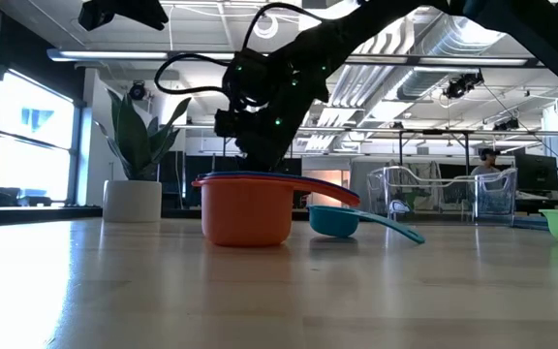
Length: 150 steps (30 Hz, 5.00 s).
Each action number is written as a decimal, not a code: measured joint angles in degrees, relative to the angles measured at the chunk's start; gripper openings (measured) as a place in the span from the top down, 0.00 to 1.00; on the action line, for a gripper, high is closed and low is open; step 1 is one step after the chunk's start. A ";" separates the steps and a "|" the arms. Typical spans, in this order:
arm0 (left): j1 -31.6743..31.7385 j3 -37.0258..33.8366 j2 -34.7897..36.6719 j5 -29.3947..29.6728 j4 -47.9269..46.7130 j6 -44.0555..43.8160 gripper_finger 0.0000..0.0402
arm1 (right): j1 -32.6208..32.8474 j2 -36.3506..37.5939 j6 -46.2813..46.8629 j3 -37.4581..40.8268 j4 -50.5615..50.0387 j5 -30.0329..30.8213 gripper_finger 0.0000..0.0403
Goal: Nest measuring cups in basket
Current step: Stack the yellow measuring cup on top of the blue measuring cup, then stack the green measuring cup on top of the yellow measuring cup
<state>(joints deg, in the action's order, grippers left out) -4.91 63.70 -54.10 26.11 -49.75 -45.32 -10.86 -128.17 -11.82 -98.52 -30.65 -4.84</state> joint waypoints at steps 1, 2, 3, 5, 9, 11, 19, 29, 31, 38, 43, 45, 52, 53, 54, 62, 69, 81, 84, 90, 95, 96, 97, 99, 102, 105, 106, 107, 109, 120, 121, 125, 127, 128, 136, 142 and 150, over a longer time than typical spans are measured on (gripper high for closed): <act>0.00 0.00 -0.01 0.00 0.00 -0.02 0.88 | -0.09 0.05 1.44 0.00 -0.07 0.23 0.99; 0.00 0.00 0.00 0.00 -0.01 0.00 0.88 | -0.20 0.21 3.16 0.00 -0.45 0.28 0.99; 0.00 0.00 -0.01 0.00 0.00 0.02 0.88 | -0.34 0.38 5.11 0.00 -1.03 0.23 0.99; 0.00 0.00 -0.01 0.00 0.01 0.00 0.88 | -0.57 0.77 8.74 -0.02 -2.12 0.20 0.99; -0.02 0.00 -0.01 0.04 -0.10 0.02 0.88 | -0.78 2.31 13.29 -0.04 -4.24 0.84 1.00; -0.02 0.00 0.01 0.15 -0.06 0.04 0.88 | -0.80 3.15 14.85 -0.04 -4.88 1.42 1.00; 0.00 0.00 0.00 0.10 -0.11 2.11 0.88 | 0.87 6.65 25.13 -0.09 -8.11 1.85 1.00; 0.00 0.00 0.01 -0.33 -0.12 5.61 0.88 | 6.27 11.86 35.37 -0.20 -15.55 1.09 1.00; 0.00 0.00 0.01 -0.37 -0.13 6.54 0.88 | 7.48 12.10 36.12 -0.20 -16.73 0.23 1.00; 0.00 0.02 0.01 -0.48 -0.14 7.70 0.88 | 11.90 11.82 40.99 -0.20 -17.17 0.22 1.00; 0.00 0.02 0.01 -0.48 -0.15 8.58 0.88 | 13.92 11.79 44.40 -0.20 -17.16 0.43 1.00; 0.00 0.02 0.01 -0.48 -0.16 8.55 0.88 | 14.58 11.79 44.88 -0.20 -17.16 1.54 1.00; 0.00 0.02 0.01 -0.48 -0.17 8.55 0.88 | 15.92 10.83 46.46 -0.04 -17.90 4.66 1.00; 0.00 0.02 0.01 -0.48 -0.17 8.55 0.88 | 16.15 10.50 46.52 -0.04 -17.72 4.79 1.00; 0.00 0.02 0.01 -0.48 -0.12 8.59 0.88 | 16.35 10.31 46.52 -0.04 -17.30 4.79 1.00; -0.02 0.02 -0.01 -0.48 -0.21 9.04 0.88 | 16.90 9.83 47.21 0.02 -17.50 5.12 1.00; 0.00 0.02 0.00 -0.48 -0.19 9.18 0.88 | 16.93 9.83 47.37 0.02 -17.59 4.85 0.96; -0.02 0.02 0.01 -0.48 -0.19 9.16 0.88 | 16.90 9.87 46.59 0.02 -17.78 5.03 0.83; 0.00 0.02 0.01 -0.48 -0.19 9.16 0.88 | 16.90 9.87 48.65 0.02 -19.35 4.17 0.83; 0.00 0.02 -0.01 -1.17 -0.18 9.62 0.88 | 17.05 9.99 55.61 0.02 -25.58 1.13 0.82; -0.02 0.02 0.01 -2.75 -0.17 11.49 0.88 | 18.45 11.47 61.33 0.02 -27.88 1.49 0.82; -0.02 0.02 0.01 -2.83 -0.15 11.90 0.88 | 18.76 11.72 62.93 0.02 -27.85 1.64 0.82; -0.02 0.02 0.01 -2.89 -0.15 12.33 0.88 | 19.01 11.95 64.38 0.02 -27.87 1.66 0.82; -0.02 0.02 0.01 -2.89 -0.16 13.01 0.88 | 19.79 12.34 67.40 0.02 -28.41 1.82 0.82; -0.02 0.02 0.01 -3.26 -0.18 14.08 0.88 | 21.32 12.66 71.53 0.02 -30.34 3.32 0.82; -0.02 0.02 -0.01 -4.88 -0.19 15.39 0.88 | 23.31 12.80 75.99 0.02 -33.38 5.26 0.82; -0.02 0.02 0.00 -5.36 -0.20 15.86 0.88 | 24.00 12.85 77.54 0.02 -34.86 5.85 0.82; -0.02 0.02 0.01 -5.87 -0.16 16.30 0.88 | 24.68 12.91 79.10 0.02 -36.40 6.51 0.82; -0.02 0.02 -0.01 -6.47 -0.21 17.05 0.88 | 26.01 13.12 82.65 0.02 -38.50 8.07 0.82; -0.02 0.02 0.00 -9.24 -0.19 19.53 0.88 | 30.57 13.13 95.47 0.02 -50.77 9.57 0.82; -0.02 0.01 -0.01 -9.27 -0.19 19.56 0.88 | 30.70 13.13 95.58 0.02 -51.65 9.56 0.82; -0.02 0.02 0.01 -9.27 -0.19 20.42 0.88 | 30.91 13.13 95.58 0.02 -55.49 9.04 0.82; -0.02 0.02 0.01 -9.27 -0.19 20.59 0.88 | 30.89 13.13 95.39 0.02 -57.04 8.78 0.82; -0.02 0.02 0.01 -9.27 -0.19 20.57 0.88 | 30.89 13.13 95.26 0.02 -57.69 8.77 0.82; -0.02 0.02 -0.01 -9.25 -0.19 20.64 0.88 | 30.33 14.86 90.88 1.75 -59.24 10.47 0.82; -0.02 0.02 -0.01 -9.10 -0.19 21.19 0.88 | 29.97 23.54 95.92 13.41 -56.23 9.72 0.82; -0.02 0.02 0.01 -8.87 -0.15 21.18 0.88 | 30.08 36.25 108.56 27.74 -47.94 11.10 0.82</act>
<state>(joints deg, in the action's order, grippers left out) -4.93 63.72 -54.08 17.23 -49.90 -24.14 19.22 -91.92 96.75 -70.78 -78.60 6.26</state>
